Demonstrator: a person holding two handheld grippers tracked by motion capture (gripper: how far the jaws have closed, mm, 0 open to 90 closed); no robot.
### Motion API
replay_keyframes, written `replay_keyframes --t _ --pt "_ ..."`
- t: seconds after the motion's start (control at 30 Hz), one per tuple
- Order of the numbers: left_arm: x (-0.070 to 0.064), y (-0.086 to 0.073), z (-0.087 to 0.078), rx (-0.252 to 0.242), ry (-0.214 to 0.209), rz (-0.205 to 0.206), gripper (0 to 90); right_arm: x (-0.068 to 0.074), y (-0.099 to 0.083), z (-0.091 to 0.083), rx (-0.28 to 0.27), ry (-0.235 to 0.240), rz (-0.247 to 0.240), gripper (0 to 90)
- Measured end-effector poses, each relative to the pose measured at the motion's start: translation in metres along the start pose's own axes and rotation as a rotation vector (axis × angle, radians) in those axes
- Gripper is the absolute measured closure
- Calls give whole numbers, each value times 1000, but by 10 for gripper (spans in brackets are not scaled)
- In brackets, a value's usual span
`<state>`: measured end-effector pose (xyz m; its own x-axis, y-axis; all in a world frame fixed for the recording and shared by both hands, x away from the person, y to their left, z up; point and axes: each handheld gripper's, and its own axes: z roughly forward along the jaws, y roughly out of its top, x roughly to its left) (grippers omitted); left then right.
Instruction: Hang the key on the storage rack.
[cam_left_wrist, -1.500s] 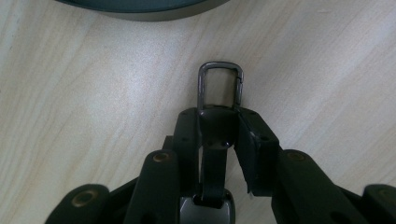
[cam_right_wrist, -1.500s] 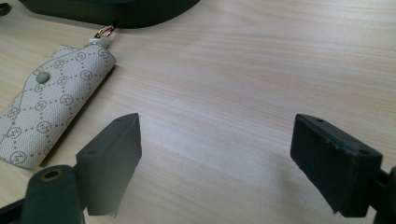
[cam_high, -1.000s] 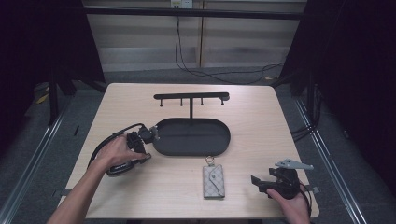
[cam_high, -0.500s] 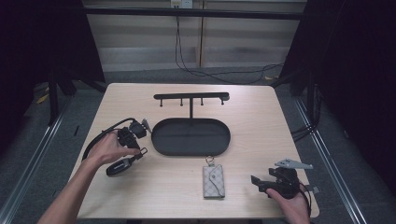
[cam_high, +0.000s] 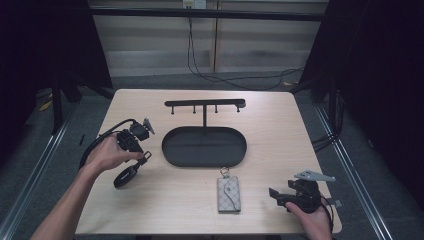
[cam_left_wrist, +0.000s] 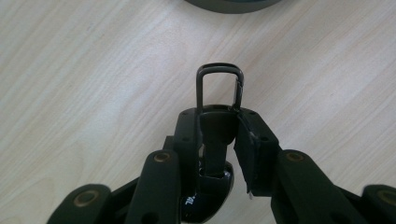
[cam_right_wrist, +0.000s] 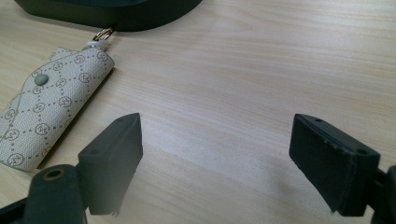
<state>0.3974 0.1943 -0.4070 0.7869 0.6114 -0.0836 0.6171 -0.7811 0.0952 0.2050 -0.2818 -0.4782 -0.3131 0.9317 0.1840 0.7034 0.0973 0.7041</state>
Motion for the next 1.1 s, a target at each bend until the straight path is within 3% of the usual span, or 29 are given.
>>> replay_keyframes --t 0.37,0.5,0.53,0.7,0.77,0.83,1.1 --pt "3 -5 -20 -27 28 -20 710 0 0 0 3 -3 3 173" --pt "3 -6 -27 -47 36 -49 710 0 0 0 2 -5 2 174" --pt "3 -6 -29 -43 50 -49 710 0 0 0 2 -5 2 174" --pt "2 -6 -37 -45 32 -45 710 0 0 0 4 -5 4 174" --pt "1 -6 -39 -45 57 -33 710 -1 0 0 4 -5 4 174" --pt "0 -6 -41 -55 55 -30 710 -1 0 0 4 -2 4 174" --pt "1 -8 -52 -72 55 -40 710 -1 0 1 6 -2 5 174"
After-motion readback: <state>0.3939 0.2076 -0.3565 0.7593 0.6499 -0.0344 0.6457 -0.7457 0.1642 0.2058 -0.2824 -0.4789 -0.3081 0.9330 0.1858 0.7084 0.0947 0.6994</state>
